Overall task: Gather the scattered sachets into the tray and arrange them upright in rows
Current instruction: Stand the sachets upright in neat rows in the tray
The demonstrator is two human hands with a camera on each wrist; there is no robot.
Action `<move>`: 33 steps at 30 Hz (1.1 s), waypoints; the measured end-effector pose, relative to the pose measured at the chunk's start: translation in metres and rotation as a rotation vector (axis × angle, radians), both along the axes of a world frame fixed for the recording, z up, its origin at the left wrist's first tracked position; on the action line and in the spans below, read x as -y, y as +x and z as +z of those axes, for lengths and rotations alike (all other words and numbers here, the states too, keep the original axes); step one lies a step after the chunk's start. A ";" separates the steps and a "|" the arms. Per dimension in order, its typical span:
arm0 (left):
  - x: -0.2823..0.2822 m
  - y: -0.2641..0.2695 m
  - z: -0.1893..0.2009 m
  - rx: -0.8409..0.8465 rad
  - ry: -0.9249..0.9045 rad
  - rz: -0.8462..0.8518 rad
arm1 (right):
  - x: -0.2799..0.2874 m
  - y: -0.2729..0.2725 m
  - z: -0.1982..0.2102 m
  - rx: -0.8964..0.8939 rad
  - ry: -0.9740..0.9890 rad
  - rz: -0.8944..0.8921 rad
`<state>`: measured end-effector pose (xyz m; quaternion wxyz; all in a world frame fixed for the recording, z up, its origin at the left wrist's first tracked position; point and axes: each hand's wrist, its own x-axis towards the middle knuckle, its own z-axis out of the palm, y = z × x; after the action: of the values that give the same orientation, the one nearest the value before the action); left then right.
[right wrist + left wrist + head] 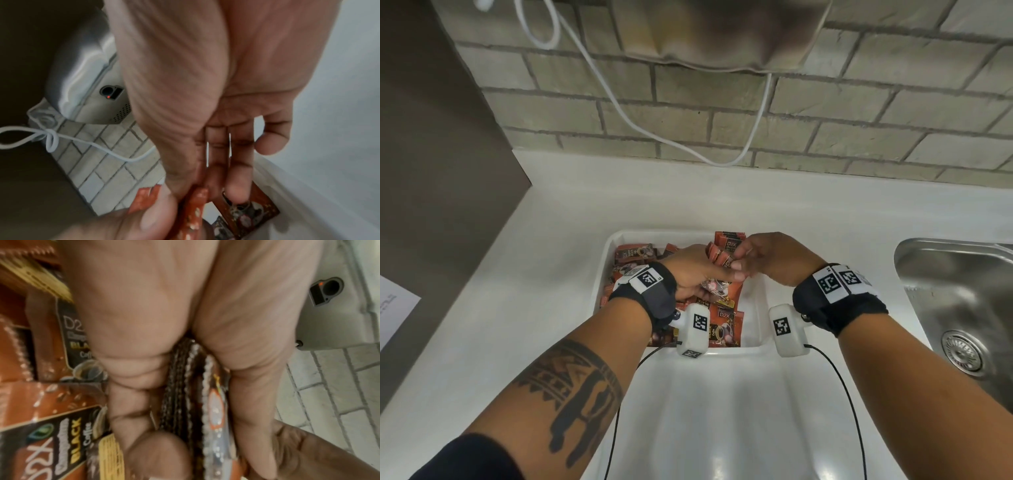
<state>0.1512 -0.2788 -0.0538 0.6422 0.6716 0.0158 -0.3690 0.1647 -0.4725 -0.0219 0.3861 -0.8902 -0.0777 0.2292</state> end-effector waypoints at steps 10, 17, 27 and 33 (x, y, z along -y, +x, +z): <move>-0.002 -0.005 -0.003 0.017 -0.017 0.041 | 0.007 0.010 0.005 0.115 0.067 -0.094; -0.001 -0.007 0.003 -0.116 0.249 -0.068 | 0.007 0.023 0.013 0.524 -0.208 -0.071; 0.030 -0.001 -0.001 -0.091 0.289 -0.210 | -0.016 0.034 -0.011 0.386 -0.582 0.034; 0.032 0.006 -0.007 -0.117 0.307 -0.177 | -0.017 0.034 -0.019 0.367 -0.480 -0.061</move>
<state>0.1576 -0.3111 -0.0606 0.4951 0.7380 0.0498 -0.4558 0.1985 -0.4552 -0.0414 0.1507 -0.9845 -0.0627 0.0648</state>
